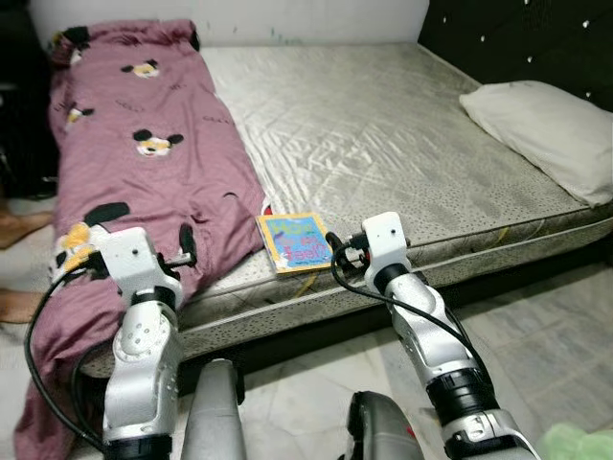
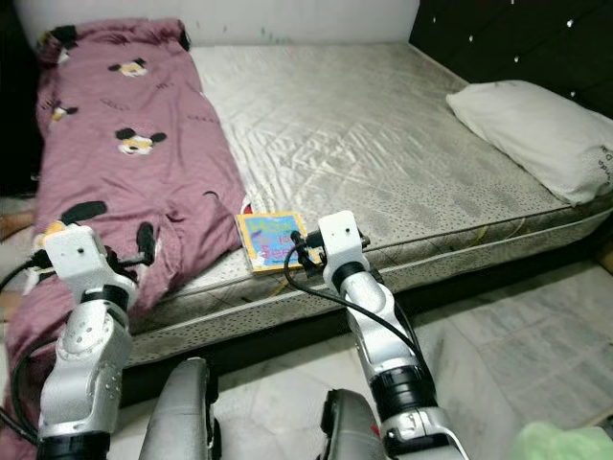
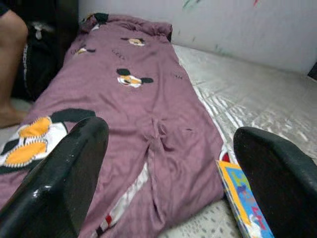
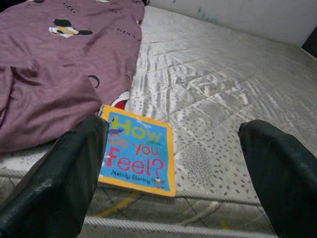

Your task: Clean up the room

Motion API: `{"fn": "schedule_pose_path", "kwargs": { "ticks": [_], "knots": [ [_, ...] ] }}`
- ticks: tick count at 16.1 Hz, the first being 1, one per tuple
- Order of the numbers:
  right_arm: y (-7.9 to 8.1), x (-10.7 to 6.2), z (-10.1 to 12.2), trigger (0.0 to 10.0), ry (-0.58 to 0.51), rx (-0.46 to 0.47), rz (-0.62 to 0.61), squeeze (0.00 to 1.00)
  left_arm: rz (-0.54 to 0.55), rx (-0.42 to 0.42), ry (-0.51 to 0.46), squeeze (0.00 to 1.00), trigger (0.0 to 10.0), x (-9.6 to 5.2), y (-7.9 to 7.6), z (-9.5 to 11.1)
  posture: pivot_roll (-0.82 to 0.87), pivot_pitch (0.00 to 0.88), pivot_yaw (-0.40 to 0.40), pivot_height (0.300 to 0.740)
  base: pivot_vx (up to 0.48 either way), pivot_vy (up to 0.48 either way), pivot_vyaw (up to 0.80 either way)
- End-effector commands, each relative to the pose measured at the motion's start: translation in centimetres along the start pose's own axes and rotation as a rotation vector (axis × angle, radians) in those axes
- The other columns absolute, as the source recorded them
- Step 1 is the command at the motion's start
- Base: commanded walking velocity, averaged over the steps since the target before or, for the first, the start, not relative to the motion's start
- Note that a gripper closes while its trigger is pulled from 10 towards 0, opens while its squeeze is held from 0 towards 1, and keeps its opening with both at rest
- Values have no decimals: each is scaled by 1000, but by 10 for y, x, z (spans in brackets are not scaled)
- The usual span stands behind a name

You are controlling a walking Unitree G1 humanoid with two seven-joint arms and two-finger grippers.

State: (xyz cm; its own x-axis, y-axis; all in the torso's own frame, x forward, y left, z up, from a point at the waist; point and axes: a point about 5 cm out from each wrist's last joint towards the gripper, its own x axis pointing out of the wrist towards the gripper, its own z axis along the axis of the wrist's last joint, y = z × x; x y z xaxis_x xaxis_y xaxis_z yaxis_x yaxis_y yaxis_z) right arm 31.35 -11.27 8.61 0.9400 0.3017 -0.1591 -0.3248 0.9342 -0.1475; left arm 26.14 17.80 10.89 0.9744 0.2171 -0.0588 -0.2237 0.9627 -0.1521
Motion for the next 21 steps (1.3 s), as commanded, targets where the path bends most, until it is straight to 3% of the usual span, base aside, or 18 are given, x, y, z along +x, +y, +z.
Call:
{"fn": "schedule_pose_path", "kwargs": {
  "ticks": [1, 3, 14, 21],
  "knots": [
    [-3, 1, 6, 10000, -21, -8, -1, 0, -16, 1, -14, 0, 10000, 1, -4, 4, -30, 0, -72, 645, 0, 0, 800],
    [-3, 1, 6, 10000, -21, -8, -1, 0, -18, -1, -12, 0, 10000, 1, -4, 3, -34, 0, -70, 645, 0, 0, 722],
    [-4, 3, 6, 10000, -20, 4, 2, 0, -26, -11, -11, 0, 10000, 3, -5, 4, -37, 0, -69, 645, 0, 0, 0],
    [-3, 4, 7, 10000, -27, 11, 8, 0, -31, -9, -12, 0, 10000, 4, -6, 4, -39, 0, -69, 615, 0, 0, 0]
  ]
}}
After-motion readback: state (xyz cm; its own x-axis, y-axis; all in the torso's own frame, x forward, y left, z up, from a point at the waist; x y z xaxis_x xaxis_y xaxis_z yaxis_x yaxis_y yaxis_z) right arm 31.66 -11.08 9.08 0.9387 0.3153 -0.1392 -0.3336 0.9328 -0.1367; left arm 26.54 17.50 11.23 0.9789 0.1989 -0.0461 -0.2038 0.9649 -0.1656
